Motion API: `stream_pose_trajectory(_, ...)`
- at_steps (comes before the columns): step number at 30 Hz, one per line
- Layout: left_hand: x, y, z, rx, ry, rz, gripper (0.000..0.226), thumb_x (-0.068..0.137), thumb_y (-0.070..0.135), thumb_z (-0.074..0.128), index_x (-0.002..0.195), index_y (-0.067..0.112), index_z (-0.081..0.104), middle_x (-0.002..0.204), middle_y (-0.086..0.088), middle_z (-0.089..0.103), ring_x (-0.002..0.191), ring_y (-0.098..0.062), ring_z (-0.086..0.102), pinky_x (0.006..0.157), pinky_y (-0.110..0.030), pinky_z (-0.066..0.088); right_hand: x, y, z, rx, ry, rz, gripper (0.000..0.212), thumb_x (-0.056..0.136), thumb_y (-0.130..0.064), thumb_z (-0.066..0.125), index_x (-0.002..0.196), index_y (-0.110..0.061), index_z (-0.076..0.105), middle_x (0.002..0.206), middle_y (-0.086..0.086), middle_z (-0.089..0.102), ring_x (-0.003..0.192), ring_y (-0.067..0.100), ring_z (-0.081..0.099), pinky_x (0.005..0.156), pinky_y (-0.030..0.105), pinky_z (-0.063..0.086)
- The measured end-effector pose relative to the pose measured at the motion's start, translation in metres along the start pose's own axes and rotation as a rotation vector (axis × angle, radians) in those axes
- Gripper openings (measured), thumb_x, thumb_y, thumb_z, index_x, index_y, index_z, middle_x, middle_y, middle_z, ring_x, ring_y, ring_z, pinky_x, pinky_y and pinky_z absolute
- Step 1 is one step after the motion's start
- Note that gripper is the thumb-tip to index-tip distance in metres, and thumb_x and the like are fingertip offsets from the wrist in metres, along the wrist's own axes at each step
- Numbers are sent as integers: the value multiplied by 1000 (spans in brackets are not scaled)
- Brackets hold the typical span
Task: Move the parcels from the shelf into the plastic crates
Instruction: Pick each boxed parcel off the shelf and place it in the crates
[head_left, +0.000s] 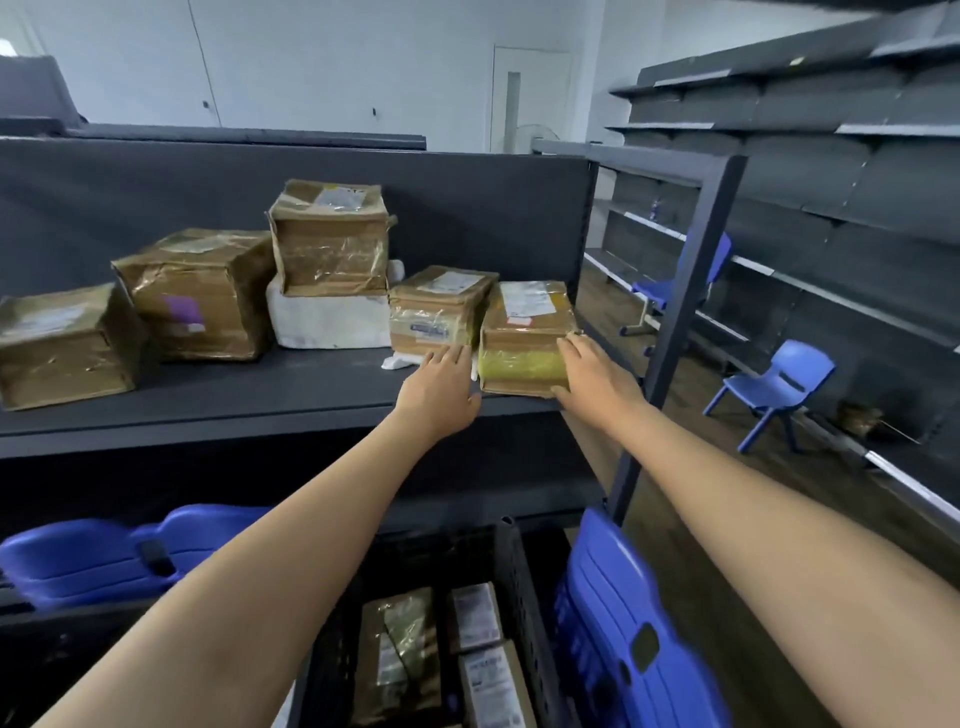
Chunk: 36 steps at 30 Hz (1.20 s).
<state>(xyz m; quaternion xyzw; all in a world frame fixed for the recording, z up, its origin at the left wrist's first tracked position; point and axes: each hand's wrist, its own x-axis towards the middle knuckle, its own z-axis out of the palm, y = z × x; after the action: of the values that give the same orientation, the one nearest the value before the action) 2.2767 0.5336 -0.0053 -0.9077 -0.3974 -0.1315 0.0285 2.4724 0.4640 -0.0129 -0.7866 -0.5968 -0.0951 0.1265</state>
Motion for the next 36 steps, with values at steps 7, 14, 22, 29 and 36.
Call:
stream_pose_trajectory(7, 68, 13, 12, -57, 15, -52, 72, 94, 31, 51, 150, 3, 15, 158, -12, 20, 146, -27, 18, 119, -35, 16, 57, 33, 1, -28, -14, -41, 81, 89, -32, 63, 151, -9, 16, 159, 5, 15, 147, 22, 11, 112, 39, 29)
stream_pose_trajectory(14, 105, 14, 23, -70, -23, -89, 72, 92, 34, 56, 148, 6, 22, 158, -11, 20, 143, -31, 25, 112, -40, 31, 87, 41, 11, 45, -28, -40, 89, 82, -41, 70, 149, -11, 20, 155, 5, 24, 142, 22, 24, 109, 40, 34)
stream_pose_trajectory(22, 129, 5, 33, -215, -90, -157, 83, 86, 43, 63, 148, 8, 22, 152, -11, 33, 131, -30, 44, 103, -41, 43, 97, 46, 21, 117, -52, 4, 92, 80, -44, 71, 150, -18, 18, 159, 6, 14, 139, 26, 34, 103, 42, 42)
stream_pose_trajectory(29, 136, 1, 32, -379, -85, -179, 82, 83, 40, 69, 145, 9, 26, 128, -10, 59, 118, -28, 54, 93, -35, 44, 97, 39, 31, 268, -47, 81, 97, 80, -35, 73, 152, -19, 11, 147, 8, 37, 120, 29, 53, 93, 41, 49)
stream_pose_trajectory(36, 131, 8, 31, -546, -37, -220, 77, 83, 34, 71, 143, 7, 32, 128, -10, 59, 121, -28, 52, 89, -28, 41, 92, 37, 36, 495, 38, 145, 90, 76, -21, 79, 148, -20, 26, 128, 7, 59, 113, 24, 59, 93, 35, 50)
